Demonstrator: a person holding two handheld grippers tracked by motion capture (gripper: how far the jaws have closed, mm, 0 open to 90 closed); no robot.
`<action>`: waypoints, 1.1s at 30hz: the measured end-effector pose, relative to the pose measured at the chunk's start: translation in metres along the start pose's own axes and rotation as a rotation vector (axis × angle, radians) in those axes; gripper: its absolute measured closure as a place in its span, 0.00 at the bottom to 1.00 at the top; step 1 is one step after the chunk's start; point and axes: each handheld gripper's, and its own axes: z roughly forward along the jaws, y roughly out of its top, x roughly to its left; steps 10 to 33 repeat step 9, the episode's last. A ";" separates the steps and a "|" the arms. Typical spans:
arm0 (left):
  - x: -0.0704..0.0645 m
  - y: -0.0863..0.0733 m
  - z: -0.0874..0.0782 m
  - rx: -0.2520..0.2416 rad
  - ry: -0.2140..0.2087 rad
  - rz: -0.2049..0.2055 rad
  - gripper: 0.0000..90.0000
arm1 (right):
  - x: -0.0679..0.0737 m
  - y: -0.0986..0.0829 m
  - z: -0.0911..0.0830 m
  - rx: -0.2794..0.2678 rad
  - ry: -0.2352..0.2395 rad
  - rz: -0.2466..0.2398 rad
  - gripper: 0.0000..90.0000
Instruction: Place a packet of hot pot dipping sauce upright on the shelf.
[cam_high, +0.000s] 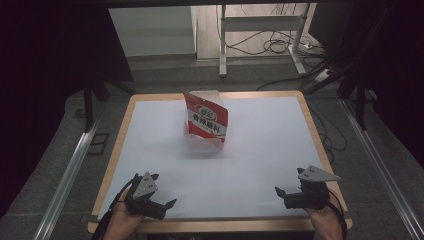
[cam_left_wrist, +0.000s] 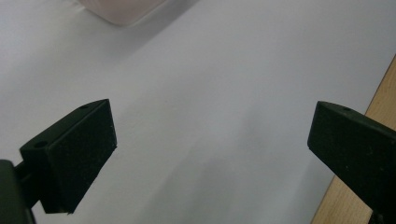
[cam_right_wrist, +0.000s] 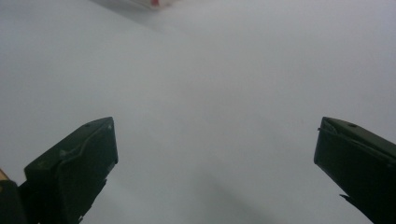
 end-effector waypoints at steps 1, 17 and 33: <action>0.000 0.000 0.000 0.001 0.000 0.001 0.01 | -0.002 -0.003 0.001 0.011 -0.003 0.015 0.00; 0.000 0.001 0.001 0.002 0.002 0.001 0.01 | -0.010 -0.010 0.005 0.042 -0.001 0.059 0.00; 0.000 0.001 0.001 0.002 0.002 0.001 0.01 | -0.010 -0.010 0.005 0.042 -0.001 0.059 0.00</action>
